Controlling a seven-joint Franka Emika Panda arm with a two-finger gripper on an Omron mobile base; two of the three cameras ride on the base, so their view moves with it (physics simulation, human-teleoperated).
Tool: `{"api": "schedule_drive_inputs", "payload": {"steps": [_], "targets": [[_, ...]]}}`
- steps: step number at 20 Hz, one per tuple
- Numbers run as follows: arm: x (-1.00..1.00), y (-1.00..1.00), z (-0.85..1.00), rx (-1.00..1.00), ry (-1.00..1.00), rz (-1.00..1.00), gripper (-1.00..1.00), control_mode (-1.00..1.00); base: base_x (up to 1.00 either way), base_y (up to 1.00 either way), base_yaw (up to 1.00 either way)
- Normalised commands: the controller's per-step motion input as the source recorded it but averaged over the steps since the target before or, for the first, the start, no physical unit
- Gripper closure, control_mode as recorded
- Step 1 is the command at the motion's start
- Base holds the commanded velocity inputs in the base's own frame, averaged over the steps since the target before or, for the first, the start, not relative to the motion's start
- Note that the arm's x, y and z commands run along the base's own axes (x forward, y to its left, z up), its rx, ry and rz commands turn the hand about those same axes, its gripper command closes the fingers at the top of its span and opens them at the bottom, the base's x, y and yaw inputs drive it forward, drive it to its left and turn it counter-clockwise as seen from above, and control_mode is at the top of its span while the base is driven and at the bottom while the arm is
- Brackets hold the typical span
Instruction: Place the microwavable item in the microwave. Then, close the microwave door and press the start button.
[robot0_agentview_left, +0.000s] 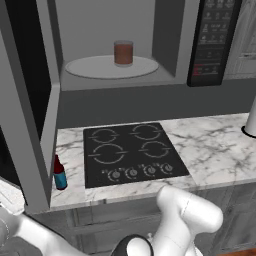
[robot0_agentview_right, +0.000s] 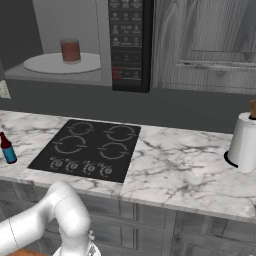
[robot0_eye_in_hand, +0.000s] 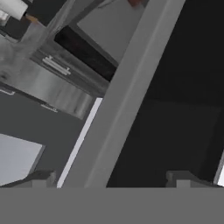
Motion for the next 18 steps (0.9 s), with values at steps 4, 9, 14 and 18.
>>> {"api": "schedule_drive_inputs", "payload": {"steps": [4, 9, 14, 18], "targets": [[-0.60, -0.85, 0.27, 0.24, -0.01, -0.01, -1.00, -1.00, 0.00, 0.00, 0.00], [-0.38, -1.00, 0.37, 0.30, 0.00, 0.00, -1.00, -1.00, 0.00, 0.00, 0.00], [-0.06, -1.00, 0.44, 0.30, 0.00, 0.06, -1.00, -1.00, 0.00, 0.00, 0.00], [0.00, -1.00, 0.41, 0.26, 0.02, 0.17, -1.00, -1.00, 0.00, 0.00, 0.00]]}}
